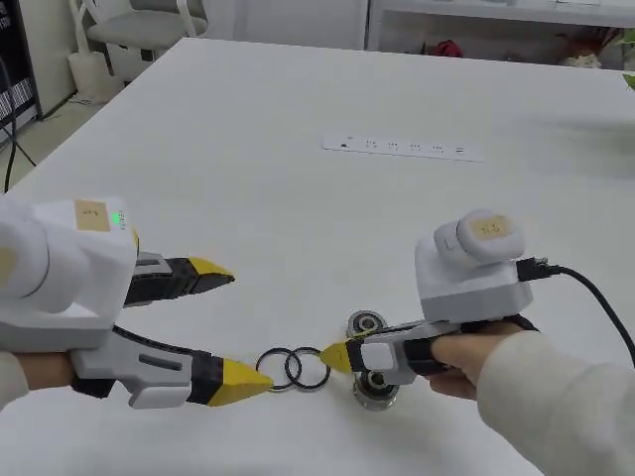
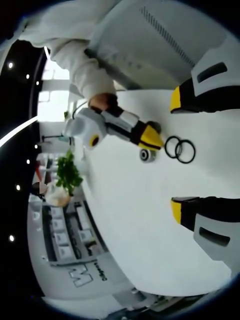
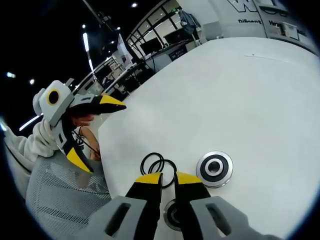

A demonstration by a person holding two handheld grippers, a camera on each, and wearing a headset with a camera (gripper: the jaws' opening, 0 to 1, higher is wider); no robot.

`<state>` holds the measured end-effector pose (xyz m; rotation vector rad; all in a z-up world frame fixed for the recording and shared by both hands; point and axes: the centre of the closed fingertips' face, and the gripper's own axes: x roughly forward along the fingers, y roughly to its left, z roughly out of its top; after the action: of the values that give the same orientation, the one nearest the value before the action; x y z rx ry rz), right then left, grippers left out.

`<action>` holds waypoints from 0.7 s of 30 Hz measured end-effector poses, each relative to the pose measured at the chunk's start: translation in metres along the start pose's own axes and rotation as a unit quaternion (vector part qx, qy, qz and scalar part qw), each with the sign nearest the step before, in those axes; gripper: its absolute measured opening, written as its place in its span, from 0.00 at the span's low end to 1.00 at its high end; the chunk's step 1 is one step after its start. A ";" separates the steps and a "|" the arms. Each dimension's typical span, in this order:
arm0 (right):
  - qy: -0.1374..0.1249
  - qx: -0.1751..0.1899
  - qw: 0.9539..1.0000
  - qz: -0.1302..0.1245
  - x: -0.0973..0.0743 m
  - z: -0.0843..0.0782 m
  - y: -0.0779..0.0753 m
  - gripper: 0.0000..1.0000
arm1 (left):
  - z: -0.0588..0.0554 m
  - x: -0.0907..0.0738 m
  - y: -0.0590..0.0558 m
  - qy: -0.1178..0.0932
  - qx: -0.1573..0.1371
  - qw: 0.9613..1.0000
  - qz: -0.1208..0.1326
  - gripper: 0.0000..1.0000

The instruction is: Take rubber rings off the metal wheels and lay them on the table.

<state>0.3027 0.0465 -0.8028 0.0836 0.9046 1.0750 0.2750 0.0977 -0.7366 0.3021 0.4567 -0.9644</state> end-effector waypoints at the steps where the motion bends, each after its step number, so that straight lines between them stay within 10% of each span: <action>1: -0.001 0.001 1.000 0.000 0.000 0.001 0.000 0.07 | 0.000 0.000 0.000 0.000 0.000 1.000 0.000 0.69; 21: -0.037 -0.039 0.999 -0.004 -0.022 0.026 0.005 0.19 | 0.003 -0.001 0.000 -0.006 0.001 1.000 0.001 0.72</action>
<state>0.3133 0.0409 -0.7707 0.0539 0.7945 1.0915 0.2747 0.0973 -0.7336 0.2979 0.4448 -0.9640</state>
